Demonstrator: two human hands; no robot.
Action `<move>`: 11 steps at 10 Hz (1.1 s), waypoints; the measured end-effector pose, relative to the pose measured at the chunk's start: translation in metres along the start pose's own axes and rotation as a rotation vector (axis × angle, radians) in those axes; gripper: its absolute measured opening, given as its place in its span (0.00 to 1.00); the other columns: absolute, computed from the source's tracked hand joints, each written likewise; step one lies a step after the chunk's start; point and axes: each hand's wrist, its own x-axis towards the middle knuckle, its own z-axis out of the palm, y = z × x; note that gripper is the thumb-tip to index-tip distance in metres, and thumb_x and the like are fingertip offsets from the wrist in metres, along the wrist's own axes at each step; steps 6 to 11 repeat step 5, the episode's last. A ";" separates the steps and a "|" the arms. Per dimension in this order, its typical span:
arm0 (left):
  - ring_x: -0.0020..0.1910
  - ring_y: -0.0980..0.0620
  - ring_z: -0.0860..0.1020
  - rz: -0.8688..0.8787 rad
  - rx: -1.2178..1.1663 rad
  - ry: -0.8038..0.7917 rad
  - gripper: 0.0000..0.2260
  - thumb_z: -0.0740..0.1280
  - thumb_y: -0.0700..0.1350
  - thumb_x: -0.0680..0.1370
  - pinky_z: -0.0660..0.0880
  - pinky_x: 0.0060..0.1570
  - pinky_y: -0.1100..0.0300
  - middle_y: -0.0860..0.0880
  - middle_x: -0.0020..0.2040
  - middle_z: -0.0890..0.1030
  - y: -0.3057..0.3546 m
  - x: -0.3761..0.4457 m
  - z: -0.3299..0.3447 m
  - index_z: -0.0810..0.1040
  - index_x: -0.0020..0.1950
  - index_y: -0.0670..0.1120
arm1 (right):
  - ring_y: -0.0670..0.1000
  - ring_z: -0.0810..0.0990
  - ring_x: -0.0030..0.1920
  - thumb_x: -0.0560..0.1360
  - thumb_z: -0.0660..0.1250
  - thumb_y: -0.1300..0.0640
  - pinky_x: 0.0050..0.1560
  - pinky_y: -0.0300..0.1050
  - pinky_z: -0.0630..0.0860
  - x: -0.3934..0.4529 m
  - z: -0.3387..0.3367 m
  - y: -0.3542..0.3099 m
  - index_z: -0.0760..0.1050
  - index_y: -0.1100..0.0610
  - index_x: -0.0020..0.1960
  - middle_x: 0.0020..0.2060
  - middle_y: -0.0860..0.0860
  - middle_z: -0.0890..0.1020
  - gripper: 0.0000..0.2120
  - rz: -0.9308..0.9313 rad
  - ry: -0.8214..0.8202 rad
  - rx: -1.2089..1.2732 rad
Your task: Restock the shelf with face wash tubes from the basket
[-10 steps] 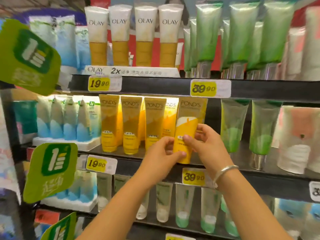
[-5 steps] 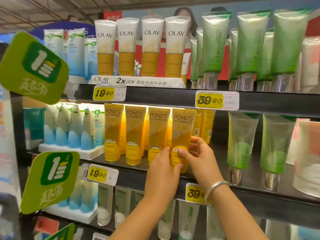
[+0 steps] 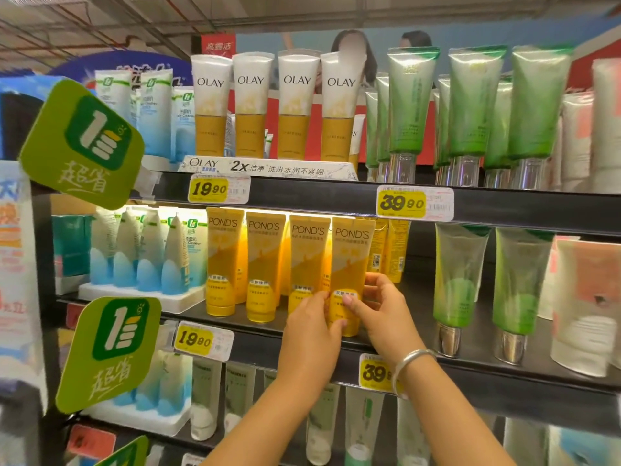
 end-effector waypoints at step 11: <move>0.45 0.57 0.77 -0.045 -0.113 -0.127 0.12 0.71 0.48 0.72 0.71 0.41 0.69 0.53 0.46 0.78 -0.011 0.003 -0.037 0.77 0.54 0.50 | 0.52 0.78 0.52 0.76 0.64 0.55 0.50 0.47 0.76 -0.004 -0.010 -0.008 0.69 0.54 0.57 0.51 0.53 0.78 0.11 0.130 0.040 -0.012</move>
